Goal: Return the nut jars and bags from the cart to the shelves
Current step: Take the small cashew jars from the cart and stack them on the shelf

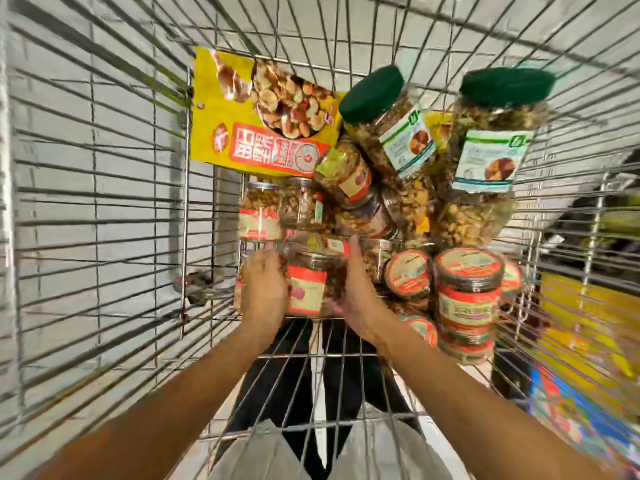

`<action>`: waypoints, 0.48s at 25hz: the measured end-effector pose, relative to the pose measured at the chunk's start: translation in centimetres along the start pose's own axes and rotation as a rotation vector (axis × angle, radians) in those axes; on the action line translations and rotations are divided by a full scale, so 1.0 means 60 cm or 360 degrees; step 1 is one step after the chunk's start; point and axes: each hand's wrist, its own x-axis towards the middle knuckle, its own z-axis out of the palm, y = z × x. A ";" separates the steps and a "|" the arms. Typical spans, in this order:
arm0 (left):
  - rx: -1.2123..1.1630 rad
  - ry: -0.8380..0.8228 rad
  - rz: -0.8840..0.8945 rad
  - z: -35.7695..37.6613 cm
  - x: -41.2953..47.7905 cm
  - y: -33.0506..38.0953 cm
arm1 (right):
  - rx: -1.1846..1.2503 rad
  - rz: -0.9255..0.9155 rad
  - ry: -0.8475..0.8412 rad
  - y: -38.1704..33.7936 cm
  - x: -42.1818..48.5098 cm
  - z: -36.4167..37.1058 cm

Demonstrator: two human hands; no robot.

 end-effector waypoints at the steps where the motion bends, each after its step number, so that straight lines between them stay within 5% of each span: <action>1: 0.0037 -0.0049 0.0207 0.005 -0.014 0.016 | 0.0159 -0.0028 0.0007 -0.020 -0.008 -0.004; 5: 0.0161 -0.0218 0.0754 0.025 -0.023 0.048 | 0.0570 -0.0142 0.0097 -0.090 -0.018 -0.052; 8: 0.1343 -0.0246 0.1253 0.051 0.035 0.017 | 0.0739 -0.0152 0.0211 -0.125 -0.015 -0.091; 10: 0.2119 -0.0625 0.1152 0.083 0.065 -0.029 | 0.0827 -0.0200 0.0219 -0.138 -0.003 -0.116; 12: 0.2709 -0.0636 0.1185 0.115 0.088 -0.074 | 0.0865 -0.0220 0.0266 -0.142 0.009 -0.129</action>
